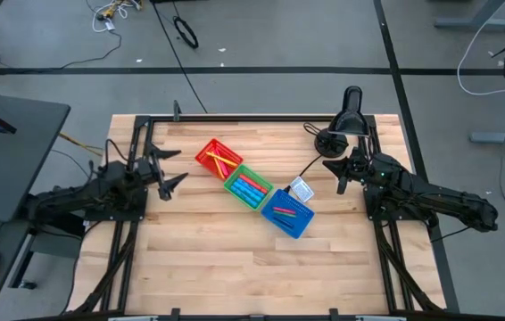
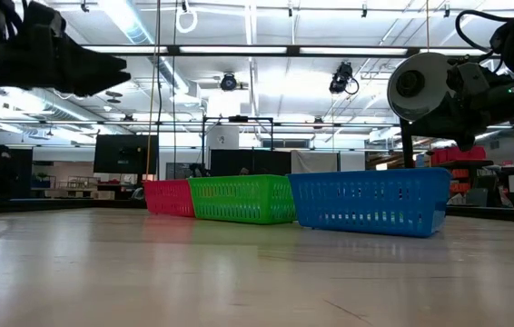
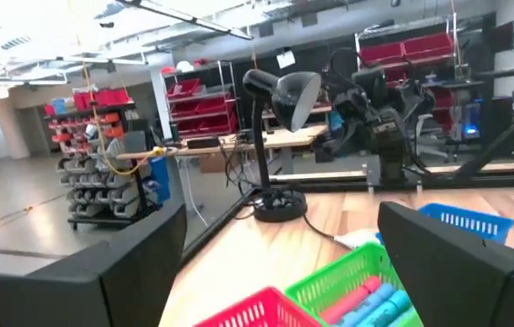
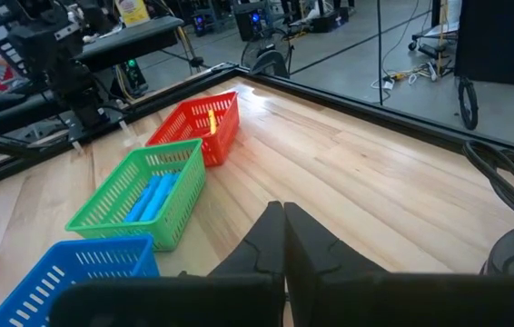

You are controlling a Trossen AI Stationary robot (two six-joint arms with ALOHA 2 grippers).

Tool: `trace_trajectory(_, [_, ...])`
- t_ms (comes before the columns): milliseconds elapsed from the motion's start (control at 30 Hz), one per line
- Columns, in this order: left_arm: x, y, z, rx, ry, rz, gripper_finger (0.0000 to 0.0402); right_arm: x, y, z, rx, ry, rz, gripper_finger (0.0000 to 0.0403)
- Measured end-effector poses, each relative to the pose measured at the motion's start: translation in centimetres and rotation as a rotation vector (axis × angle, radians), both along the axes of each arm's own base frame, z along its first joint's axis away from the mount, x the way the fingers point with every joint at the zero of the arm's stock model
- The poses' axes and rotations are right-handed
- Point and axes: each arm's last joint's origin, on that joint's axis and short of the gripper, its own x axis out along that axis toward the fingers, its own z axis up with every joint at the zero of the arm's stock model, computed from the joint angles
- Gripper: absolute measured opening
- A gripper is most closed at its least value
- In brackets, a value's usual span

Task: Pick & Place Markers
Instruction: Return to Home Position

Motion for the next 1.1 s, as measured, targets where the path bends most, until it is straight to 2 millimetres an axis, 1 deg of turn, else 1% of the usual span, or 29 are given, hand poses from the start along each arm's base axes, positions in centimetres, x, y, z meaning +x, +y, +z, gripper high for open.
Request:
trace_trajectory(167, [0.1, 0.1, -1.0, -0.081, 0.017, 0.0, 0.0367, 0.0, 0.0, 0.0, 0.0, 0.0, 0.0, 0.0])
trace_trajectory(300, [0.1, 0.3, -1.3, -0.062, 0.051, 0.017, 0.0367, 0.0, 0.0, 0.0, 0.0, 0.0, 0.0, 0.0])
trace_trajectory(400, [0.1, 0.5, -1.8, -0.078, 0.102, 0.036, 0.0367, 0.0, 0.0, 0.0, 0.0, 0.0, 0.0, 0.0])
trace_trajectory(533, [0.2, 0.4, -2.0, -0.113, 0.122, -0.042, 0.0367, 0.0, 0.0, 0.0, 0.0, 0.0, 0.0, 0.0])
trace_trajectory(700, [0.2, 0.4, -2.1, -0.132, 0.12, -0.049, 0.0367, 0.0, 0.0, 0.0, 0.0, 0.0, 0.0, 0.0])
trace_trajectory(833, [0.2, 0.4, -2.1, -0.266, 0.076, -0.065, 0.0367, 0.0, 0.0, 0.0, 0.0, 0.0, 0.0, 0.0])
trace_trajectory(900, [0.2, 0.4, -2.1, -0.3, 0.064, -0.068, 0.0367, 0.0, 0.0, 0.0, 0.0, 0.0, 0.0, 0.0])
trace_trajectory(1100, [0.2, 0.4, -2.2, -0.296, 0.067, -0.066, 0.0367, 0.0, 0.0, 0.0, 0.0, 0.0, 0.0, 0.0])
